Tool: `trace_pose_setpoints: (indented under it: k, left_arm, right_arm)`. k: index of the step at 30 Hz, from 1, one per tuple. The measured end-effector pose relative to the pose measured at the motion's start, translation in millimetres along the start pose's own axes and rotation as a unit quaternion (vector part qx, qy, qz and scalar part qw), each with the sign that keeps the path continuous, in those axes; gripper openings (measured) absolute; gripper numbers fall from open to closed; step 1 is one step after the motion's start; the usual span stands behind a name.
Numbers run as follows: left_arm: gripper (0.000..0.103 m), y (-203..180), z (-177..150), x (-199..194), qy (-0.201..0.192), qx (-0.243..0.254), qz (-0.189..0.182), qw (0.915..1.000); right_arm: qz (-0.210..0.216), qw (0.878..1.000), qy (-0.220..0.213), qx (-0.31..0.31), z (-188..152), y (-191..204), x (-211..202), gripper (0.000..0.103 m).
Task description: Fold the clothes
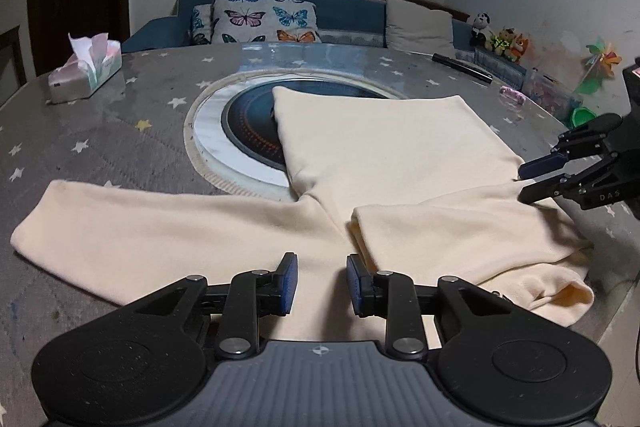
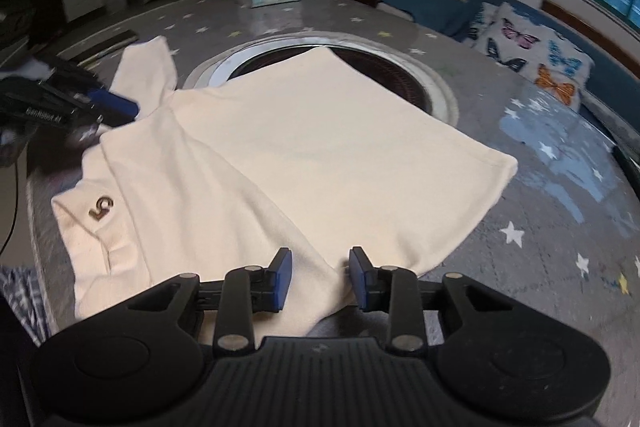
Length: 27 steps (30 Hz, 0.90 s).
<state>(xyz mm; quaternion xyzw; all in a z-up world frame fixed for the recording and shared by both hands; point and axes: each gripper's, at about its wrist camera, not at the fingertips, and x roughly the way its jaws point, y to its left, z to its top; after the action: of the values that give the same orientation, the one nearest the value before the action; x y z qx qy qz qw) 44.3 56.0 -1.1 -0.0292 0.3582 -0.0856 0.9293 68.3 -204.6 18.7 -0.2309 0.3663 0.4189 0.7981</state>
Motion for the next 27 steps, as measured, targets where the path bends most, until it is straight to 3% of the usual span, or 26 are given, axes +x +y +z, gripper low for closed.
trace_pose_setpoints:
  k: [6, 8, 10, 18, 27]
  left_arm:
    - [0.033, -4, 2, 3, 0.003, 0.011, 0.005, 0.9999]
    - [0.033, -6, 2, 4, 0.004, 0.015, 0.007, 0.9998]
    - [0.033, -6, 2, 4, 0.006, 0.019, 0.007, 0.9998]
    - [0.033, -7, 1, 5, 0.005, 0.03, 0.009, 0.9995]
    - [0.034, -4, 1, 4, 0.002, 0.027, 0.009, 0.9996]
  right_arm:
    - [0.031, 0.999, -0.003, -0.03, 1, -3, 2, 0.03]
    - [0.036, 0.999, -0.004, -0.033, 1, -5, 4, 0.024]
    - [0.044, 0.999, 0.0, -0.025, 0, -10, 1, 0.004]
    - [0.046, 0.999, -0.004, 0.008, -12, -18, -7, 0.004]
    - [0.013, 0.999, -0.012, 0.032, -19, -17, -11, 0.004]
